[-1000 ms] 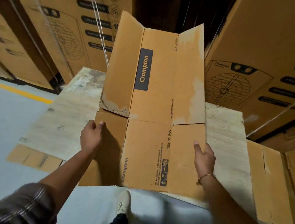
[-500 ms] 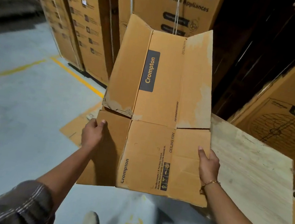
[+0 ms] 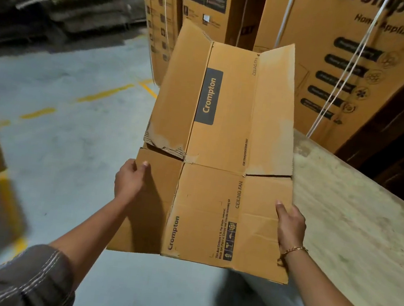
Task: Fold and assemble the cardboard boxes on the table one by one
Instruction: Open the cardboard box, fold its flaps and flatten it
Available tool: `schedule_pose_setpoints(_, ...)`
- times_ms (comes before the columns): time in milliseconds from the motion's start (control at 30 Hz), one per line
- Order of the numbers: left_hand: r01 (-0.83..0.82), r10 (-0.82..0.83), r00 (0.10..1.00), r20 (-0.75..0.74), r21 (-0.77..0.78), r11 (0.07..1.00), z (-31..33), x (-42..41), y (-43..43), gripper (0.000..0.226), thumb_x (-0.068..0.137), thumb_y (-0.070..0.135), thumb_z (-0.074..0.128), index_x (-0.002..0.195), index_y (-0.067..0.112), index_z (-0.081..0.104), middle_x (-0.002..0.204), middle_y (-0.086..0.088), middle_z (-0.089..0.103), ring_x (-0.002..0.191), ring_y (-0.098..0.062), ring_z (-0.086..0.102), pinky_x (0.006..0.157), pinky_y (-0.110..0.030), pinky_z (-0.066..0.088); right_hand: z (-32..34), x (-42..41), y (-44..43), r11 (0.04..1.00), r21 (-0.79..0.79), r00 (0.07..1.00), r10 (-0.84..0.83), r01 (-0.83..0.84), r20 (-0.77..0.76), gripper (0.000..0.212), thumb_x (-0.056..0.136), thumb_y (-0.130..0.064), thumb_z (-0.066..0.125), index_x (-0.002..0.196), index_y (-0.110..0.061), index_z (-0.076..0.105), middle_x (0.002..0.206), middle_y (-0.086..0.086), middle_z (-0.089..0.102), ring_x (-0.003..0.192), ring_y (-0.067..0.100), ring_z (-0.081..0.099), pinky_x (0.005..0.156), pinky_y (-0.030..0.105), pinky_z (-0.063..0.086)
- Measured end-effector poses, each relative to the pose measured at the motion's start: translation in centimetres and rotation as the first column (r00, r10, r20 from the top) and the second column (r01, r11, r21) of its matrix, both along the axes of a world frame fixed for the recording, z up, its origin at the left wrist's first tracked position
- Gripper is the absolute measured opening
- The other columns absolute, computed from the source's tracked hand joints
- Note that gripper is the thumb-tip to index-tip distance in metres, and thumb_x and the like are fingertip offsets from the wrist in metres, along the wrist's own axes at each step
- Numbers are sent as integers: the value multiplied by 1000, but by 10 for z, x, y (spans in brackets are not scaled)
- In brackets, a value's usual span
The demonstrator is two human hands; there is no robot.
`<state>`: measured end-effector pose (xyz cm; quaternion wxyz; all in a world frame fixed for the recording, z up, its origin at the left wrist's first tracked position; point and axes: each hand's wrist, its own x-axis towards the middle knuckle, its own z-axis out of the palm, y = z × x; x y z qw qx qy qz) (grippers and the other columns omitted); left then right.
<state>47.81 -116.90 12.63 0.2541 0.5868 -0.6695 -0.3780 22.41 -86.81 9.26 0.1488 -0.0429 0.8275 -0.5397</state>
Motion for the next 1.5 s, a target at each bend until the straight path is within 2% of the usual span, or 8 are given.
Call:
schedule_pose_setpoints(533, 75, -75, 997, 3, 51, 996, -23, -14, -245, 27, 106, 30, 50, 108, 4, 59, 106, -16, 63, 96, -32, 60, 82, -42, 51, -38, 12, -236, 998, -21, 996, -54, 55, 67, 25, 98, -37, 61, 103, -15, 69, 98, 3, 69, 94, 26, 63, 82, 34, 47)
schedule_pose_setpoints(733, 86, -89, 995, 39, 78, 993, -41, -52, -352, 26, 105, 31, 51, 97, 7, 57, 90, -10, 64, 84, -27, 62, 73, -40, 50, -65, -8, -335, 994, 48, 983, -108, 102, 146, 21, 95, -47, 59, 93, -28, 66, 98, -5, 70, 95, 25, 66, 90, 46, 54)
schedule_pose_setpoints(833, 107, -115, 990, 77, 102, 989, -53, -68, -395, 27, 104, 33, 52, 96, 8, 57, 95, -12, 64, 86, -28, 61, 69, -38, 50, -74, -10, -370, 987, 89, 980, -142, 131, 136, 25, 93, -54, 58, 89, -30, 63, 96, -11, 66, 97, 24, 64, 93, 47, 52)
schedule_pose_setpoints(933, 154, -169, 980, 107, 138, 978, -69, -89, -433, 27, 104, 33, 51, 98, 7, 56, 99, -13, 63, 92, -31, 59, 74, -40, 46, -84, -11, -399, 975, 126, 969, -201, 184, 142, 29, 91, -57, 58, 99, -29, 63, 101, -8, 65, 102, 25, 63, 95, 44, 50)
schedule_pose_setpoints(1100, 290, -318, 941, 112, 215, 933, -105, -140, -489, 29, 104, 33, 51, 107, 5, 58, 109, -16, 64, 102, -34, 59, 86, -48, 49, -110, -20, -441, 937, 140, 923, -342, 321, 177, 44, 98, -38, 61, 128, -7, 63, 125, 8, 65, 116, 30, 59, 97, 33, 44)
schedule_pose_setpoints(1200, 367, -402, 910, 98, 255, 895, -128, -168, -512, 24, 105, 26, 48, 109, 5, 59, 108, -14, 64, 102, -31, 58, 89, -45, 48, -133, -23, -455, 890, 220, 886, -436, 398, 159, 45, 96, -44, 62, 118, -5, 65, 117, 15, 67, 110, 34, 60, 91, 36, 46)
schedule_pose_setpoints(1333, 439, -482, 872, 80, 307, 845, -155, -192, -528, 22, 106, 21, 44, 117, 10, 59, 110, -7, 61, 101, -25, 55, 87, -38, 42, -162, -23, -461, 858, 330, 883, -453, 395, 120, 39, 96, -39, 59, 73, -9, 53, 83, 19, 60, 86, 40, 58, 72, 39, 40)
schedule_pose_setpoints(1500, 495, -558, 825, 95, 356, 793, -201, -205, -538, 29, 104, 20, 42, 124, 9, 60, 115, -8, 64, 103, -27, 59, 91, -42, 49, -192, -25, -457, 846, 429, 907, -401, 316, 124, 37, 98, -33, 54, 85, 1, 61, 99, 29, 64, 95, 44, 59, 77, 42, 40)
